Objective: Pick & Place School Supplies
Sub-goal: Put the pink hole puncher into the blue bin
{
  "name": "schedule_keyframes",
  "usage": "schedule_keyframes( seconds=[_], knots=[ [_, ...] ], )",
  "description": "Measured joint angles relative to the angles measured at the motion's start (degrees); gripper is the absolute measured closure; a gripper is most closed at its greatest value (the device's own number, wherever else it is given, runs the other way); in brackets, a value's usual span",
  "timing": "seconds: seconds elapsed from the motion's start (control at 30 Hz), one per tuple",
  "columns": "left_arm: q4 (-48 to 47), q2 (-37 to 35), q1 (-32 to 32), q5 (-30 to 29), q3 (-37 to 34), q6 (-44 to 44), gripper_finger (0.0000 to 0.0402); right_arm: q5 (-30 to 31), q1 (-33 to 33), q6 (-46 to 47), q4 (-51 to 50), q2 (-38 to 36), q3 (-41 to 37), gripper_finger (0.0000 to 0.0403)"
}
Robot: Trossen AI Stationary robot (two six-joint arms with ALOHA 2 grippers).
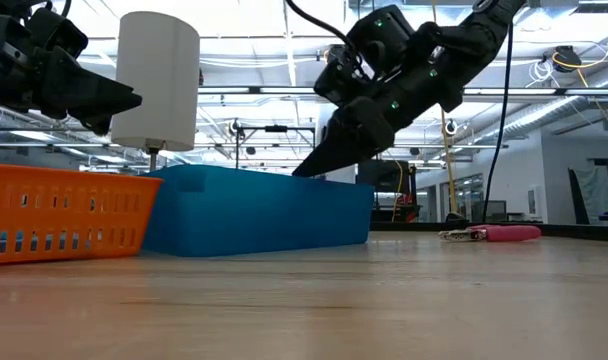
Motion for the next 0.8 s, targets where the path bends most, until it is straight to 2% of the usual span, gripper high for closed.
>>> schedule_keyframes(
  seconds=[0.2,0.33,0.57,0.8],
  knots=[
    [0.0,0.0,0.0,0.0,0.0,0.0,0.0304,5.0,0.0,0.2,-0.1,-0.1,0.0,0.0283],
    [0.0,0.0,0.0,0.0,0.0,0.0,0.0304,7.5,0.1,-1.6,-5.4,-4.1,-0.1,0.0275],
    [0.0,0.0,0.0,0.0,0.0,0.0,0.0304,8.0,0.1,3.2,-26.2,-17.3,0.0,0.0273],
    [0.0,0.0,0.0,0.0,0.0,0.0,0.0304,13.6,0.1,8.0,-47.2,-26.5,-0.7,0.0266]
  ],
)
